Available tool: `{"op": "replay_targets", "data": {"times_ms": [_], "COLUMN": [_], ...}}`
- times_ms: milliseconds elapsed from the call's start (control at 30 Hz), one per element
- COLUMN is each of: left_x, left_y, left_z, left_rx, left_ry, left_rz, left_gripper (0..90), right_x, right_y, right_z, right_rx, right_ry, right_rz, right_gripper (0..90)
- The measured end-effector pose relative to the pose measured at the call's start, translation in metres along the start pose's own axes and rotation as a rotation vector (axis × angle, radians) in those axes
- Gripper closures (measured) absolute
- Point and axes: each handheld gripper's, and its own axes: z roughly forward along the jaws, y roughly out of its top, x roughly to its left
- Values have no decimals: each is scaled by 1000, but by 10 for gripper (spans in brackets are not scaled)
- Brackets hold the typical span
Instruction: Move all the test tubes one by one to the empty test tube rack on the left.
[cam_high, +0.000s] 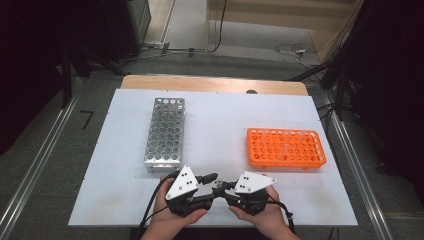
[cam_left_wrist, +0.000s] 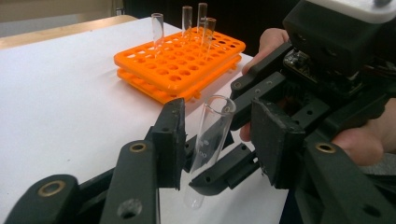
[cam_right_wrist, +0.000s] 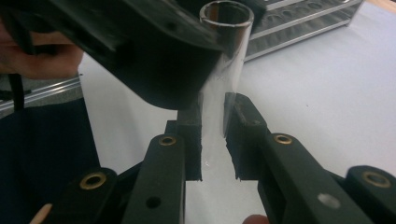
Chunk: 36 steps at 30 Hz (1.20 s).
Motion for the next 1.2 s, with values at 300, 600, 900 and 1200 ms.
{"op": "replay_targets", "data": {"times_ms": [300, 600, 900, 1200], "left_x": [-1, 3, 18, 36], "left_y": [-1, 0, 4, 12], "left_z": [2, -2, -21, -36], "left_rx": [14, 2, -17, -30], "left_ry": [12, 14, 58, 91], "left_rz": [12, -1, -15, -32], "left_gripper": [727, 763, 764, 765], "right_x": [3, -1, -15, -37], "right_y": [1, -2, -16, -34], "right_z": [1, -1, -25, -52], "right_rx": [0, -28, -71, -96], "right_ry": [20, 59, 11, -52], "right_rz": [-9, 26, 85, 176], "right_gripper": [740, 708, 299, 75]}}
